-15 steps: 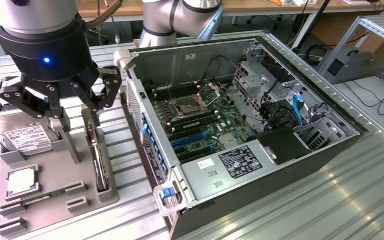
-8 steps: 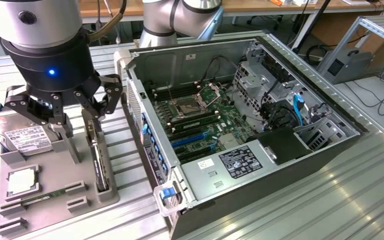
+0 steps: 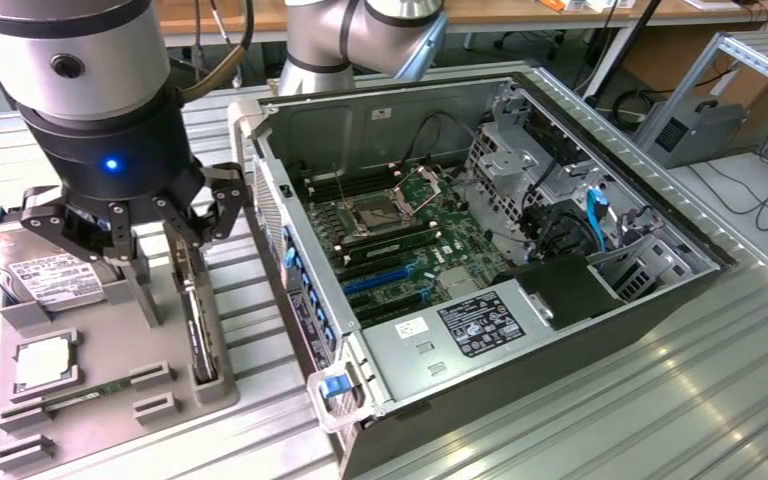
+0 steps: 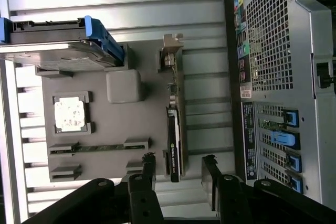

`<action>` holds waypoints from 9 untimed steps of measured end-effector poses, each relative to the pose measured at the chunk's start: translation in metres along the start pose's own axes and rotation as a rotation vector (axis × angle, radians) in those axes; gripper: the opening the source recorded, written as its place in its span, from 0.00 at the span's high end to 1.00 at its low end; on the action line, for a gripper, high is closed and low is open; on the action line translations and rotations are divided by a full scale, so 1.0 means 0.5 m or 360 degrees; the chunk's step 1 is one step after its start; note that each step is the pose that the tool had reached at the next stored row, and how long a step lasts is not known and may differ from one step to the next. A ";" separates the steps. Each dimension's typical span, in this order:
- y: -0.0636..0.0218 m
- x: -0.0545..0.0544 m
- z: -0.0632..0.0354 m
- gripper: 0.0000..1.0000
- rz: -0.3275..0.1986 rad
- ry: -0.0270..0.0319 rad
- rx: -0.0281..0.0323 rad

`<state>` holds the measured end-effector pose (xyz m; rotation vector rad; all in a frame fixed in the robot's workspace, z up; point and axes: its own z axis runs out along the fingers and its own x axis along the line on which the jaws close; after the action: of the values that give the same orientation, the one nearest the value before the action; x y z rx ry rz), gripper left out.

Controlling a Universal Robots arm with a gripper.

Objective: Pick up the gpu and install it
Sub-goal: 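Pick up the gpu and move the gpu toward the slot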

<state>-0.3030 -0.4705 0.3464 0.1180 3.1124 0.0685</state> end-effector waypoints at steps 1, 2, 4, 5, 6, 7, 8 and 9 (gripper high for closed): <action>0.000 0.000 0.002 0.52 0.0000 0.00001 0.00001; 0.000 0.000 0.007 0.52 0.0000 0.00001 0.00001; -0.001 0.000 0.017 0.52 0.0000 0.00000 0.00001; -0.001 0.000 0.020 0.52 0.0000 0.00001 0.00000; -0.001 0.001 0.023 0.52 0.0000 0.00001 0.00001; -0.001 0.001 0.027 0.52 0.0000 0.00001 0.00001; -0.001 0.001 0.030 0.52 0.0000 0.00001 0.00001; -0.001 0.001 0.033 0.52 0.0000 0.00001 0.00001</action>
<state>-0.3030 -0.4705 0.3297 0.1180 3.1125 0.0685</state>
